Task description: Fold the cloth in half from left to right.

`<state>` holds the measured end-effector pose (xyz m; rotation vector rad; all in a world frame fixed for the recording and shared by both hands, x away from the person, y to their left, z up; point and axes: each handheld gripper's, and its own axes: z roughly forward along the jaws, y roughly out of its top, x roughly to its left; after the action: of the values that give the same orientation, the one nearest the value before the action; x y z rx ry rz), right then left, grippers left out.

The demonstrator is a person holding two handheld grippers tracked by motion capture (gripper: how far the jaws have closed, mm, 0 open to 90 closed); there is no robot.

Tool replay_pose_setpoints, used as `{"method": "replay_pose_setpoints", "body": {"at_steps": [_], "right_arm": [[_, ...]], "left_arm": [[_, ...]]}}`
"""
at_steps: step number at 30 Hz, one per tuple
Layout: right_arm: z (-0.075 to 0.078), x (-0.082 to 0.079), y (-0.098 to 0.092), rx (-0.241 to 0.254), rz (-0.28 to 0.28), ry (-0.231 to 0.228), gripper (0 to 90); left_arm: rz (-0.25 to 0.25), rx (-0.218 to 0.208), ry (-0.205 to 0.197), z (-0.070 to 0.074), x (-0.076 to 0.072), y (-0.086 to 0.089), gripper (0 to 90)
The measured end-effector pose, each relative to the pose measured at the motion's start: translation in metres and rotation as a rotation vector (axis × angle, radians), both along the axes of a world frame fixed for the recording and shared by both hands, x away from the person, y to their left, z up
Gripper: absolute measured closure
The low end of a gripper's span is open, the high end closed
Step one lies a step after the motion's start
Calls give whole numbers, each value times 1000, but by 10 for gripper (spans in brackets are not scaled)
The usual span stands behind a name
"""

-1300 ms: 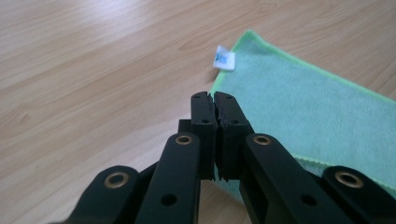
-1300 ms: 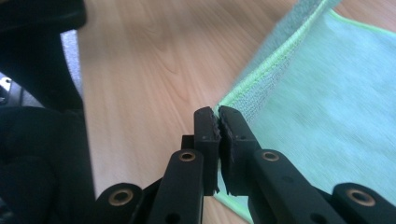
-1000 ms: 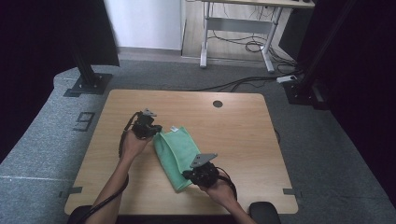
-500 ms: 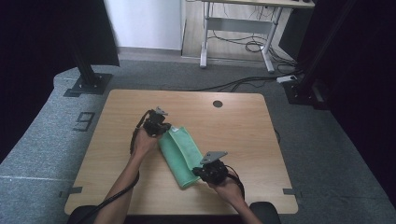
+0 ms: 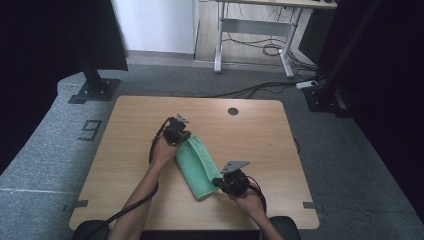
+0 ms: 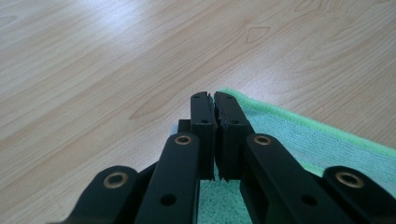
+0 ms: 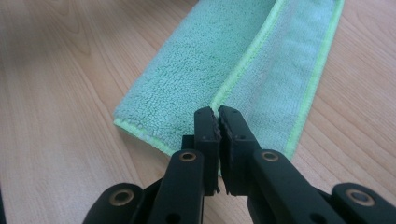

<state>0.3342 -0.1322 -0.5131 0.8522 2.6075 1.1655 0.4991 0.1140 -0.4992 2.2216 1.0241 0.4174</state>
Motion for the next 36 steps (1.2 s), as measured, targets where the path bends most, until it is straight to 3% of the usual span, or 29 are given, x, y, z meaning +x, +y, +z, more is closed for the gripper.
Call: {"method": "replay_pose_setpoints", "body": {"at_steps": [17,23,26,30,34,35,36], "right_arm": [[-10,8,-4,-23,-35,21,851],[-8,8,-9,-22,-52,5,807],[-6,8,-11,-19,-62,0,772],[1,10,-19,2,-98,-25,661],[7,14,-27,10,-132,-39,547],[8,17,-29,3,-146,-46,484],[8,17,-29,3,-146,-46,484]], "left_arm": [[17,10,-10,-15,11,-13,819],[40,-15,-59,-11,11,-13,552],[41,-28,-78,-6,10,-12,508],[35,-59,-81,5,8,-10,415],[24,-57,-88,11,1,-8,317],[20,-75,-72,12,-3,-6,272],[20,-75,-72,12,-3,-6,254]]}}
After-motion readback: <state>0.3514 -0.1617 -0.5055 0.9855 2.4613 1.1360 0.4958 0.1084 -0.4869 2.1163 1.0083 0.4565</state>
